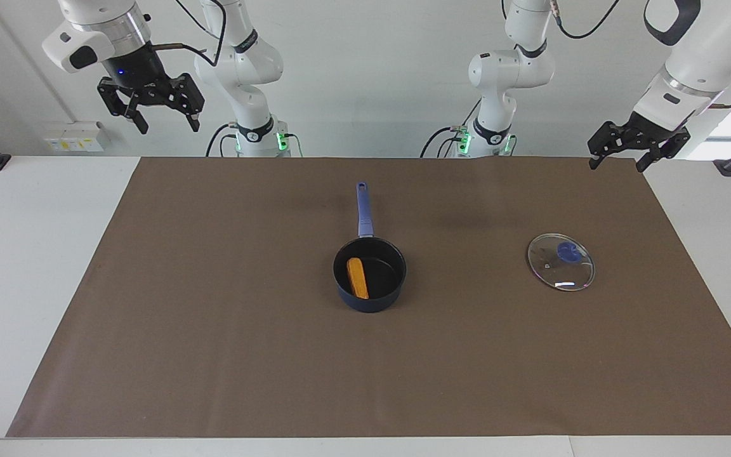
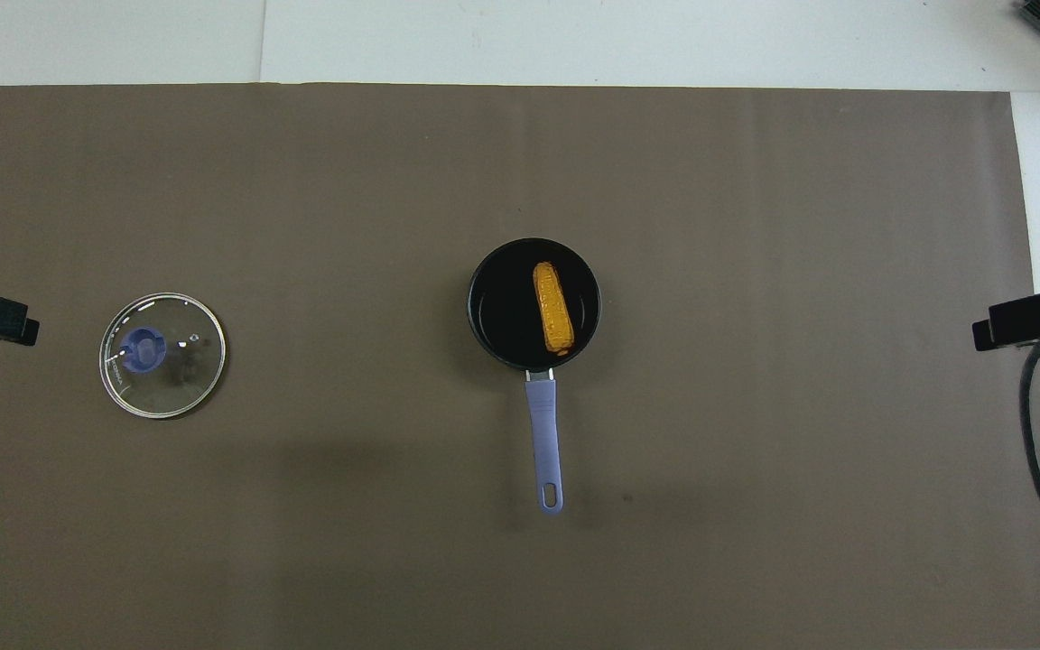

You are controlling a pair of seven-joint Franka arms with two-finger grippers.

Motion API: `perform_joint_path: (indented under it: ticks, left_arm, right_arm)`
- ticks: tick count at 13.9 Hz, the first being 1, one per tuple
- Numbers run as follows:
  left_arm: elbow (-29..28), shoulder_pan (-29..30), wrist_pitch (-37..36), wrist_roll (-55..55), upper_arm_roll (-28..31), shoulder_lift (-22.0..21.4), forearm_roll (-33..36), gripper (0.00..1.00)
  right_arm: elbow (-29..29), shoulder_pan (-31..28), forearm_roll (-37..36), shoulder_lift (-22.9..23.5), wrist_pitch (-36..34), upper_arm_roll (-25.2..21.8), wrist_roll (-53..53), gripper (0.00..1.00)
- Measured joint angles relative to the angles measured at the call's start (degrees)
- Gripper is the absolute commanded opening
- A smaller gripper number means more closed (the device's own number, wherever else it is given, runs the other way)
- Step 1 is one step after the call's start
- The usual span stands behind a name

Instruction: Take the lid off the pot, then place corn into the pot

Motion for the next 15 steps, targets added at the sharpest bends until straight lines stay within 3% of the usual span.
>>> perform_joint_path:
  ticks: [15]
  left_arm:
    - [5.10,-0.04,-3.64,0.06,-0.17,-0.01,-0.01,1.00]
  right_arm:
    - [-2.71,0.02,-1.99,-1.45,1.88,0.09,-0.72,1.00]
